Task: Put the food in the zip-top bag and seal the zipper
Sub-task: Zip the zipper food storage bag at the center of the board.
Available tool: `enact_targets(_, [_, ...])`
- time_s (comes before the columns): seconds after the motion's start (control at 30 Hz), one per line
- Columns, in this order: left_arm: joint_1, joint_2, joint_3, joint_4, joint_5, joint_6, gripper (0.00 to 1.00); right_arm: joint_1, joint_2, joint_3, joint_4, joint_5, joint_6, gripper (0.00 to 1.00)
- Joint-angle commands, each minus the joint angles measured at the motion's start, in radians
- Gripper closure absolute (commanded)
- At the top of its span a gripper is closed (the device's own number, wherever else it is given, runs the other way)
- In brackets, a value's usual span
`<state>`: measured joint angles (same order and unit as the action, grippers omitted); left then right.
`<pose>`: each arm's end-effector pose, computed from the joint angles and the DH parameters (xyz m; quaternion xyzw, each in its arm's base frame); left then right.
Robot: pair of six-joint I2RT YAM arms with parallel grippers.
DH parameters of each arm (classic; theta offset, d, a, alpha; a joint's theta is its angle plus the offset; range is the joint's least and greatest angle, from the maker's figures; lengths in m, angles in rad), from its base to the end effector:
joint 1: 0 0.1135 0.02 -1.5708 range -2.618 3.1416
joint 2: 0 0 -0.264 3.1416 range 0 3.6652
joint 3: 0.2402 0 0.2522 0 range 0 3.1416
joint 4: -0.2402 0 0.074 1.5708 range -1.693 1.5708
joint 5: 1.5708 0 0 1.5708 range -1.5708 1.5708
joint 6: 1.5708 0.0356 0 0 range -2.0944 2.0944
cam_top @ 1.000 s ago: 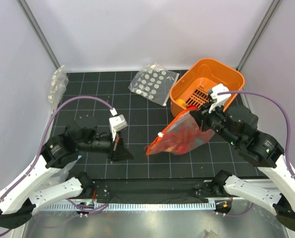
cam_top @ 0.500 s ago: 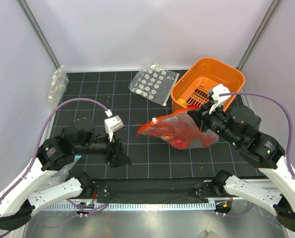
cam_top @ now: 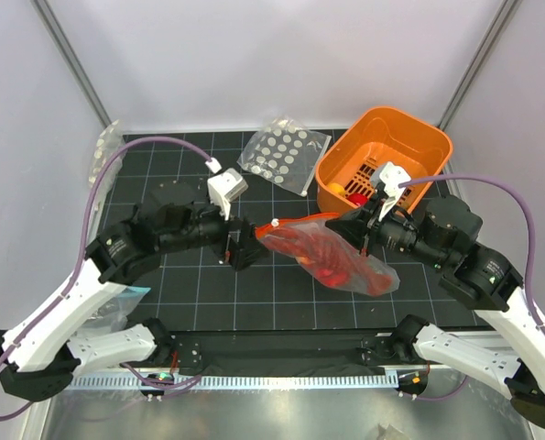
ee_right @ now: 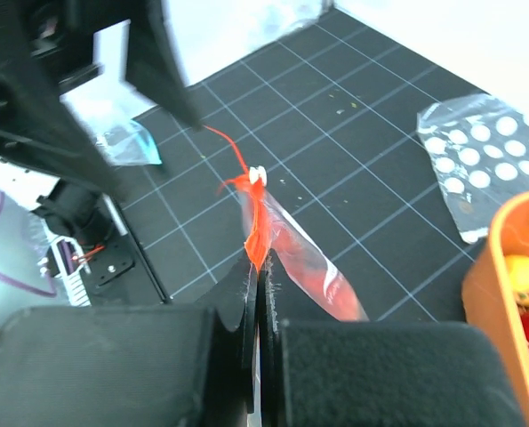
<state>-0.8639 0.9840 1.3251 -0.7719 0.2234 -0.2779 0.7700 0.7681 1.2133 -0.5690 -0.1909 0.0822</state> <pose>0.1131 -0.1446 0.4264 0.2992 0.7836 -0.3688 0.4005 0.0911 0.0978 0.4431 -0.3109 0.6811 0.3374 0.5706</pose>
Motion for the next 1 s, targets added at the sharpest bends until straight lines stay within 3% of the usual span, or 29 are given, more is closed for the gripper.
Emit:
enact_targets(0.0, [-0.001,0.062,0.071,0.063,-0.015,0.115,0.0,0.0,-0.004,0.014,0.124,-0.08,0.014,0.99])
enact_targets(0.4, [-0.001,0.171,0.154,0.068,0.02,0.339,0.0,0.0,0.025,0.026,0.146,-0.193,0.03,0.99])
enact_targets(0.5, [-0.001,0.182,0.123,0.065,0.077,0.344,0.16,0.0,0.033,0.037,0.146,-0.194,0.03,0.99])
enact_targets(0.57, [-0.001,0.185,0.105,0.062,0.115,0.339,0.35,0.0,0.034,0.04,0.146,-0.176,0.027,0.99])
enact_targets(0.73, [-0.001,0.142,0.008,0.083,0.212,0.275,0.39,0.0,0.037,0.038,0.135,-0.128,0.021,0.99])
enact_targets(0.8, [-0.001,0.127,-0.023,0.1,0.22,0.246,0.53,0.0,0.034,0.029,0.147,-0.125,0.019,0.99])
enact_targets(0.83, [-0.001,0.121,-0.033,0.102,0.228,0.24,0.72,0.0,0.031,0.02,0.161,-0.125,0.019,0.99])
enact_targets(0.93, [-0.001,0.136,-0.029,0.074,0.235,0.237,1.0,0.0,0.022,0.002,0.173,-0.12,0.016,0.98])
enact_targets(0.97, [-0.001,0.14,-0.005,0.057,0.235,0.233,1.0,0.0,0.019,-0.001,0.166,-0.125,0.01,0.91])
